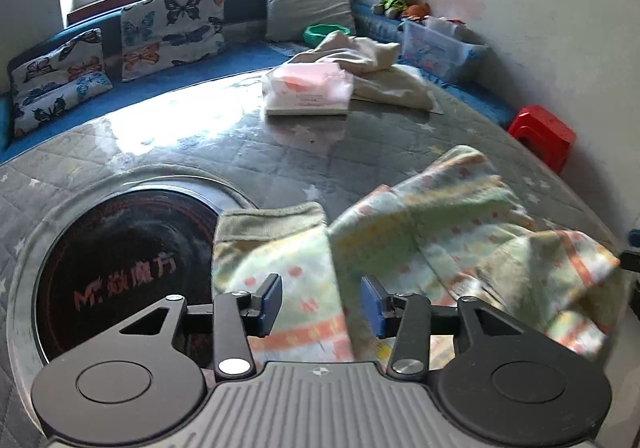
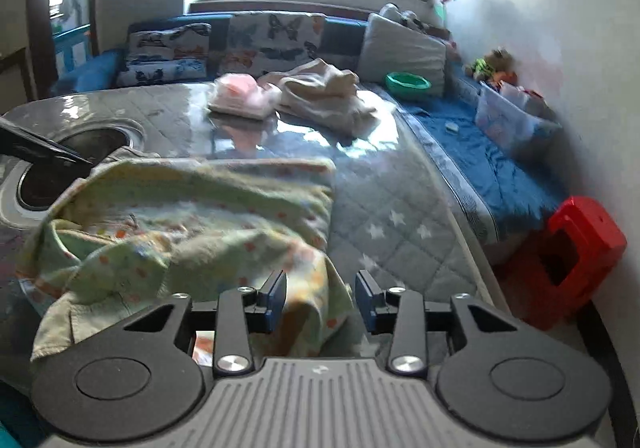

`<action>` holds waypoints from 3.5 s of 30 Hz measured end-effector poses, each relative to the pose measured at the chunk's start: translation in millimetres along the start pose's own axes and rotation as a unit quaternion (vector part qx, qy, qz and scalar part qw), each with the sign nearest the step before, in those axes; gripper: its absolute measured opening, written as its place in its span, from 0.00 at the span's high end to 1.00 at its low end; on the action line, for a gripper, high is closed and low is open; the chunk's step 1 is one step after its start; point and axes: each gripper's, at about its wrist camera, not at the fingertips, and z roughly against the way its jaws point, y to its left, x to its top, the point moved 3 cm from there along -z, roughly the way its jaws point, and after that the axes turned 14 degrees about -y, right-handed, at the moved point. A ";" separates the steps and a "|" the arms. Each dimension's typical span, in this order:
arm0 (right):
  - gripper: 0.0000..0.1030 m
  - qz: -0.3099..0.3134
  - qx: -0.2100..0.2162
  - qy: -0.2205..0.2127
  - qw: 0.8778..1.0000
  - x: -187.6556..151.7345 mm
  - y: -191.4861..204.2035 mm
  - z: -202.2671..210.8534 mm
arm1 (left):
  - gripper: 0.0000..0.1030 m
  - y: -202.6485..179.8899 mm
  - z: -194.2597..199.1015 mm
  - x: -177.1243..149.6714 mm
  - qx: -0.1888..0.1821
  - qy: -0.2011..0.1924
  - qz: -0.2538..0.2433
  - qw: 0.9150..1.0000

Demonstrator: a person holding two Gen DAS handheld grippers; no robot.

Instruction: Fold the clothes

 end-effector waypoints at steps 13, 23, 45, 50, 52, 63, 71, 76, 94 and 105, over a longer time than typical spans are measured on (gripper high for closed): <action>0.56 0.019 0.032 0.000 0.999 23.3 21.3 -76.0 | 0.97 6.7 -21.5 -2.8 -0.020 -0.002 0.001 1.000; 0.55 0.010 0.034 0.003 0.999 40.7 12.1 -127.0 | 0.98 -20.2 54.0 -15.5 -0.217 -0.013 -0.024 0.976; 0.47 0.077 0.212 0.035 0.974 60.4 102.0 -213.7 | 0.43 47.8 -8.6 25.6 -0.106 -0.030 0.032 0.993; 0.47 0.082 0.226 0.056 0.969 49.9 107.4 -224.7 | 0.39 64.7 -42.6 9.5 -0.088 0.020 0.058 0.994; 0.51 0.084 0.227 0.060 0.968 47.4 105.9 -226.3 | 0.39 68.8 -47.4 4.2 -0.085 0.035 0.072 0.993; 0.97 0.098 0.241 0.032 0.965 46.1 102.8 -177.0 | 0.84 46.6 -16.8 0.5 -0.147 -0.001 0.069 0.987; 0.72 0.070 0.179 -0.005 0.981 68.9 73.0 -164.4 | 0.85 -35.6 34.2 -15.2 -0.240 -0.048 -0.054 0.968; 0.63 0.060 0.193 -0.012 0.979 78.0 74.9 -162.7 | 0.88 -76.2 38.3 -43.7 -0.294 -0.027 -0.114 0.949; 0.60 0.042 0.156 0.052 0.986 0.2 55.7 -127.9 | 0.47 -77.5 44.5 -27.1 -0.202 -0.084 -0.112 0.969; 0.57 -0.013 0.125 0.025 0.992 33.9 19.6 -135.0 | 0.73 -81.6 15.1 -33.5 -0.205 -0.040 -0.082 0.975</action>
